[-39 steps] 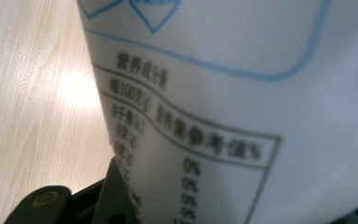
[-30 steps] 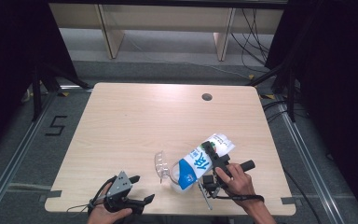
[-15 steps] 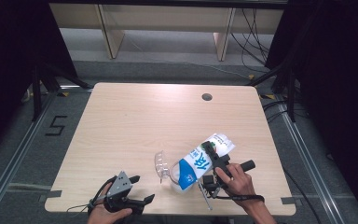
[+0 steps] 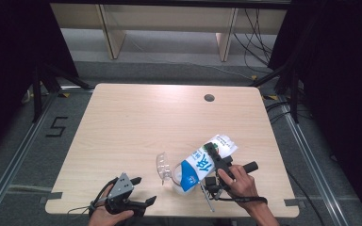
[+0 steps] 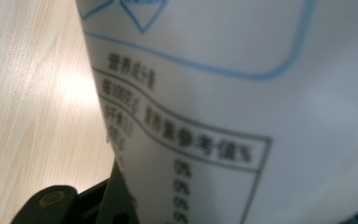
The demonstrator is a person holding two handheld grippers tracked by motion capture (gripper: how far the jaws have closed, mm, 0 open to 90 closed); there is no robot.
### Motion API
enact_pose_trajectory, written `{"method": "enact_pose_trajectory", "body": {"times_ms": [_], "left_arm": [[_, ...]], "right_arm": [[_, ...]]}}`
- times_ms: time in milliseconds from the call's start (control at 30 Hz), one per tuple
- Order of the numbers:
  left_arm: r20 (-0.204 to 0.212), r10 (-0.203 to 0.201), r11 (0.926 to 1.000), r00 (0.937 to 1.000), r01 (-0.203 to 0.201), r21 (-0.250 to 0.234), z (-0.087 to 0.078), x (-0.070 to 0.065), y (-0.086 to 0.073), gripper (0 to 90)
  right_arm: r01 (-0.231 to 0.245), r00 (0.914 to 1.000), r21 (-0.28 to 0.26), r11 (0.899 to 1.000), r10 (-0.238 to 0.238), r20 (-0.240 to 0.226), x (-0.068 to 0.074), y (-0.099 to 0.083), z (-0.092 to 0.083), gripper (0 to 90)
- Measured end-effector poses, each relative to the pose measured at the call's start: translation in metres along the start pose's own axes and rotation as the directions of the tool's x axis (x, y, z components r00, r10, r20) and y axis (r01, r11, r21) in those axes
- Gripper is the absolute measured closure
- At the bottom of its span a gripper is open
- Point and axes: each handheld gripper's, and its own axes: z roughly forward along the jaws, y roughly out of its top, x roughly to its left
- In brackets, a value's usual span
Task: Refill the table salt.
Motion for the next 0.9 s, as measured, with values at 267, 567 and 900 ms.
{"method": "enact_pose_trajectory", "body": {"times_ms": [267,567,900], "left_arm": [[0.000,0.009,0.9999,1.0000,-0.009,0.010,-0.0008,0.0010,0.0001,15.1],[-0.003,0.014,0.9998,0.9999,-0.014,0.015,-0.0008,0.0012,0.0005,15.1],[-0.005,-0.010,0.9999,0.9999,0.010,0.010,0.0004,0.0009,-0.0005,15.1]], "right_arm": [[-0.007,1.0000,0.010,1.000,0.007,-0.004,0.0007,0.0000,-0.0002,65.1],[0.009,1.0000,0.008,1.000,-0.009,-0.001,-0.0009,0.0002,0.0001,65.6],[0.073,0.9972,-0.020,0.997,-0.073,0.015,-0.0050,-0.0003,0.0019,66.1]]}}
